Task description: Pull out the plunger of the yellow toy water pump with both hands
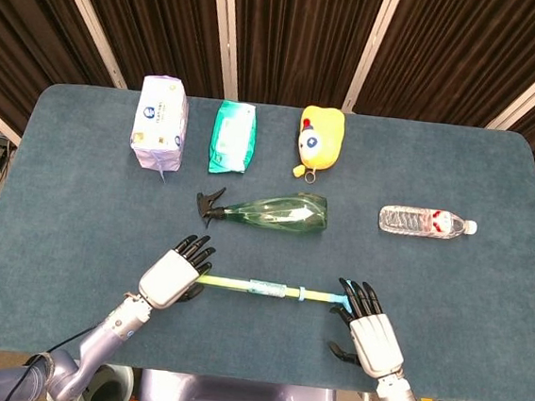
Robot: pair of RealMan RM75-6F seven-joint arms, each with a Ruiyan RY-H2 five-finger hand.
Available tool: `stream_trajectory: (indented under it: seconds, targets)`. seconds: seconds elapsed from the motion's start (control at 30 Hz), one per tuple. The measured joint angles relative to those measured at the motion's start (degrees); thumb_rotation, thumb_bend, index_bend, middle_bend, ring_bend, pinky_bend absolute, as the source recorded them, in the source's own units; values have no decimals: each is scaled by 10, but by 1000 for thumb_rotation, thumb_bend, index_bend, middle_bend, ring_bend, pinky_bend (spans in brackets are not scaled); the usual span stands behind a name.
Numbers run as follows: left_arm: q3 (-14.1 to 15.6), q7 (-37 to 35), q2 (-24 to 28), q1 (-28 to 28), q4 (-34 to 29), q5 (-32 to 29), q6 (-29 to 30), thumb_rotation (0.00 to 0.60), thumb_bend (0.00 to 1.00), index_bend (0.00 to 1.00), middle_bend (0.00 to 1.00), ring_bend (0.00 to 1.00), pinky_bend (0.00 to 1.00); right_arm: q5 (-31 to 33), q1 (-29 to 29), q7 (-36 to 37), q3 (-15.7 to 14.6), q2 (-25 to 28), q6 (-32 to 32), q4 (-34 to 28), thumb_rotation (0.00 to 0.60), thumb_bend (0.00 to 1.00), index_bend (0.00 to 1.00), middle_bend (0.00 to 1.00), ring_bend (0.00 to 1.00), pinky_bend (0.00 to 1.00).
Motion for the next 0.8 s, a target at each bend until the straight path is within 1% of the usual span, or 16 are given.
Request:
stream_trajectory:
  seconds: [0.2, 0.3, 0.47, 0.67, 0.8]
  targets:
    - [-1, 9, 9, -1, -12, -4, -3, 600, 424, 579, 222, 98, 196, -14, 21, 74, 12, -5, 6, 39, 600, 256, 359, 33, 0, 0]
    - [-1, 11, 11, -2, -17, -6, -5, 600, 423, 579, 226, 98, 196, -15, 32, 101, 15, -8, -1, 63, 600, 251, 336, 36, 0, 0]
    - [2, 7, 16, -3, -20, -8, -9, 600, 422, 579, 228, 98, 196, -19, 43, 139, 8, -16, -16, 95, 600, 247, 301, 29, 0, 0]
    - [0, 7, 27, -1, -30, -11, -5, 600, 422, 580, 230, 98, 196, -27, 46, 182, -4, -30, -12, 154, 600, 244, 275, 19, 0, 0]
    - [4, 6, 29, -1, -34, -11, -7, 600, 422, 581, 230, 98, 196, -30, 49, 215, -9, -40, -10, 197, 600, 246, 270, 17, 0, 0]
